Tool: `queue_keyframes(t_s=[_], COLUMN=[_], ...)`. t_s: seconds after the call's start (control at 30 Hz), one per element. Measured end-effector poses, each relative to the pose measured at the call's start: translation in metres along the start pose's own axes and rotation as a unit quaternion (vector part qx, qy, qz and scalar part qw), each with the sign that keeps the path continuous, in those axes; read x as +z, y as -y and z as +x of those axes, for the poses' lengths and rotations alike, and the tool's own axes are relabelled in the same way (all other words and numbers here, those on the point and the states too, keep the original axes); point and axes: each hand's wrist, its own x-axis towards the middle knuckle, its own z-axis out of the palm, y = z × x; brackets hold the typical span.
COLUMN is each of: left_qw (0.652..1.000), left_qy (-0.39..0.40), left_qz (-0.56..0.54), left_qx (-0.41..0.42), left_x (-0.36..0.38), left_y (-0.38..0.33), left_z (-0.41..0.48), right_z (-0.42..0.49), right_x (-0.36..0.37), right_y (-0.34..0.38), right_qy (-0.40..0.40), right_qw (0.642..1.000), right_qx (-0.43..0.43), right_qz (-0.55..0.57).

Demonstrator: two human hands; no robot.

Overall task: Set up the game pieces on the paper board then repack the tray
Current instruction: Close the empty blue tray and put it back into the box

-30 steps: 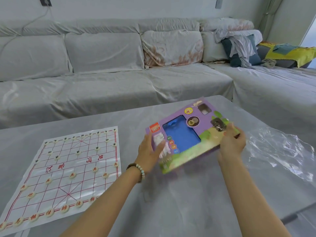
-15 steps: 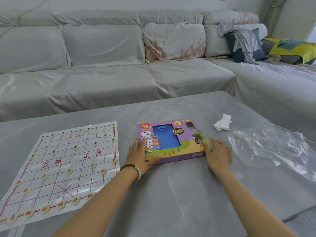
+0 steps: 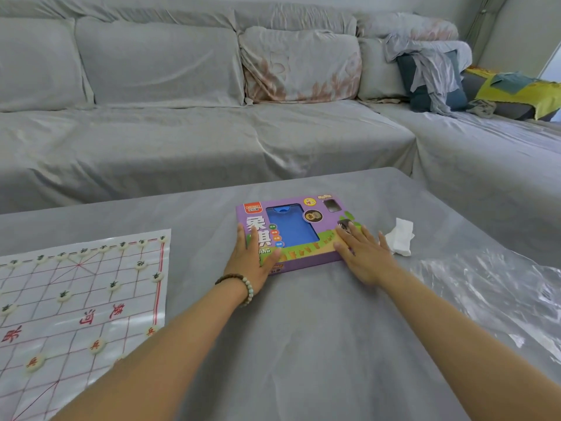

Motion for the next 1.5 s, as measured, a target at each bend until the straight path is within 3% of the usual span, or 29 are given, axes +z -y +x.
queue_keyframes(t_s=[0.27, 0.5, 0.6, 0.67, 0.7, 0.73, 0.8, 0.9, 0.97, 1.0, 1.07, 1.17, 1.23, 1.27, 1.33, 1.43, 1.47, 1.5], left_qw=[1.000, 0.996, 0.994, 0.994, 0.989, 0.977, 0.938, 0.911, 0.882, 0.863, 0.822, 0.751, 0.714, 0.716, 0.757, 0.805, 0.804, 0.787], left_qy=[0.006, -0.055, -0.065, -0.037, -0.021, -0.008, -0.024, -0.007, 0.001, -0.003, -0.003, 0.031, -0.020, -0.050, -0.070, -0.059, -0.072, -0.086], left_qz=[-0.012, -0.068, -0.077, -0.099, -0.140, -0.211, -0.342, -0.397, -0.455, -0.493, -0.558, -0.656, -0.696, -0.690, -0.638, -0.571, -0.565, -0.577], left_qx=[0.009, 0.022, 0.030, 0.037, 0.036, 0.020, -0.046, -0.111, -0.121, -0.115, -0.113, -0.069, -0.075, -0.094, -0.123, -0.152, -0.170, -0.198], left_x=[0.035, 0.069, 0.071, 0.067, 0.061, 0.053, 0.040, 0.037, 0.045, 0.050, 0.057, 0.051, 0.043, 0.038, 0.034, 0.037, 0.037, 0.038], left_y=[-0.044, -0.070, -0.073, -0.070, -0.069, -0.068, -0.067, -0.066, -0.067, -0.071, -0.078, -0.093, -0.101, -0.103, -0.109, -0.122, -0.128, -0.134], left_z=[0.115, 0.155, 0.156, 0.158, 0.158, 0.157, 0.150, 0.115, 0.077, 0.053, 0.008, -0.044, -0.056, -0.058, -0.068, -0.090, -0.094, -0.096], right_z=[0.099, 0.136, 0.127, 0.110, 0.099, 0.088, 0.065, 0.029, 0.012, 0.004, -0.014, -0.061, -0.097, -0.114, -0.145, -0.171, -0.176, -0.181], right_x=[-0.027, -0.039, -0.044, -0.044, -0.045, -0.046, -0.044, -0.040, -0.037, -0.035, -0.037, -0.046, -0.041, -0.038, -0.030, -0.030, -0.032, -0.033], right_y=[-0.064, -0.098, -0.093, -0.091, -0.095, -0.102, -0.113, -0.099, -0.075, -0.060, -0.024, 0.028, 0.045, 0.050, 0.054, 0.041, 0.034, 0.027], right_qy=[0.022, 0.021, -0.012, -0.097, -0.140, -0.146, -0.070, 0.043, 0.024, 0.016, 0.027, 0.069, 0.130, 0.162, 0.203, 0.201, 0.188, 0.157], right_qw=[0.999, 0.999, 0.990, 0.938, 0.913, 0.903, 0.911, 0.961, 0.981, 0.979, 0.933, 0.772, 0.709, 0.701, 0.678, 0.627, 0.632, 0.667], right_qx=[0.016, 0.048, 0.012, 0.060, 0.103, 0.145, 0.196, 0.141, 0.097, 0.087, 0.079, 0.061, 0.038, 0.014, -0.024, -0.029, -0.026, -0.021], right_qz=[-0.035, 0.003, 0.138, 0.327, 0.370, 0.376, 0.356, 0.234, 0.166, 0.185, 0.349, 0.629, 0.692, 0.694, 0.706, 0.752, 0.751, 0.728])
